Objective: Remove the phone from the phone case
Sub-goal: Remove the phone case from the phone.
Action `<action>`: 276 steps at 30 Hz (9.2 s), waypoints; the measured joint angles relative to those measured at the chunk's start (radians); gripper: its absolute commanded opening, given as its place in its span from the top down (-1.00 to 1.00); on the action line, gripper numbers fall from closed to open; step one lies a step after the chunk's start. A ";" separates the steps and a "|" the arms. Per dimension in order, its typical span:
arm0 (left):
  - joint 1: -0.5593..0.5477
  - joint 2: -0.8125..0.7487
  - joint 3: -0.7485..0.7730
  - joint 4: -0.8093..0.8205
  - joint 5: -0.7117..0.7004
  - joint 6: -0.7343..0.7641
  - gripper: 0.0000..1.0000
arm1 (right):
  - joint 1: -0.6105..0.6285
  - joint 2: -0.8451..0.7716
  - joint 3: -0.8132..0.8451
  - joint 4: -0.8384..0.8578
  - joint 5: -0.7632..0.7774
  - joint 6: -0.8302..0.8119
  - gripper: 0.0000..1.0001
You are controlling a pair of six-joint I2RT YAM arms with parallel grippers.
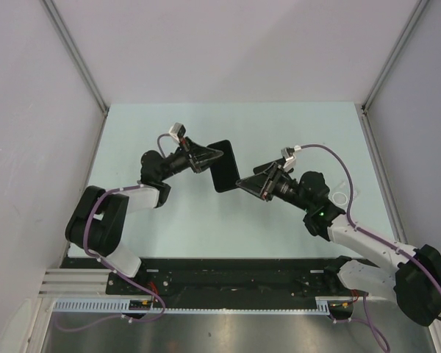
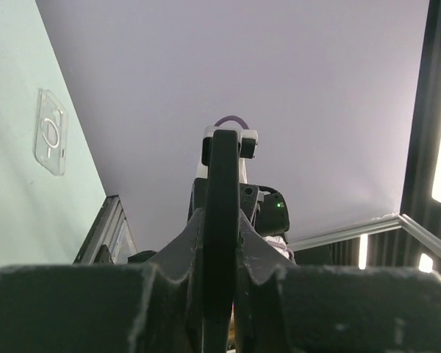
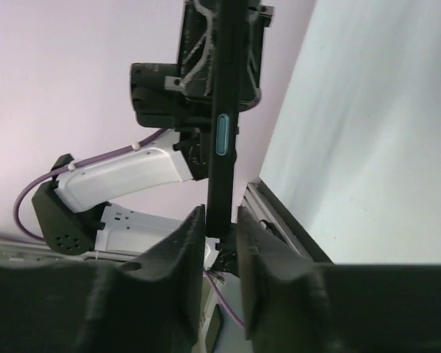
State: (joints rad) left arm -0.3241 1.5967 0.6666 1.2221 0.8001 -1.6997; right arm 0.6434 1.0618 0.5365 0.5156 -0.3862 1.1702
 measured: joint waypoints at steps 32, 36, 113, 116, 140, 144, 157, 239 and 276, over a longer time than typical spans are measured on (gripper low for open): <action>0.035 -0.133 0.048 -0.005 -0.072 -0.100 1.00 | 0.094 0.330 -0.069 0.868 0.166 0.568 1.00; 0.035 -0.138 0.058 -0.002 -0.102 -0.128 1.00 | 0.095 0.333 -0.040 0.866 0.186 0.583 1.00; 0.005 -0.097 0.069 -0.121 -0.289 -0.093 1.00 | 0.003 0.676 0.311 0.745 -0.178 0.351 1.00; -0.004 -0.093 0.069 -0.111 -0.272 -0.079 0.56 | 0.000 0.674 0.284 0.782 -0.179 0.364 1.00; -0.073 -0.211 0.024 -0.511 -0.069 0.287 -1.00 | 0.031 0.172 0.191 -0.226 0.148 -0.099 1.00; -0.069 -0.296 0.068 -0.800 -0.122 0.477 -1.00 | 0.015 0.154 0.191 -0.324 0.270 -0.127 1.00; -0.079 -0.326 0.130 -1.104 -0.273 0.737 -0.99 | 0.113 0.231 0.275 -0.732 0.595 -0.262 1.00; -0.750 -0.167 -0.100 -0.715 -1.254 1.315 -0.15 | 0.103 0.508 0.533 -0.999 0.543 -0.351 1.00; -0.773 -0.026 0.048 -0.651 -1.381 1.428 0.86 | 0.098 0.446 0.534 -0.951 0.620 -0.352 1.00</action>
State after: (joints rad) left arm -1.0973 1.5707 0.7143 0.5709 -0.5804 -0.2714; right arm 0.7410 1.5082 1.0702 -0.4355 0.2333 0.8177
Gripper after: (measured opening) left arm 0.180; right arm 0.153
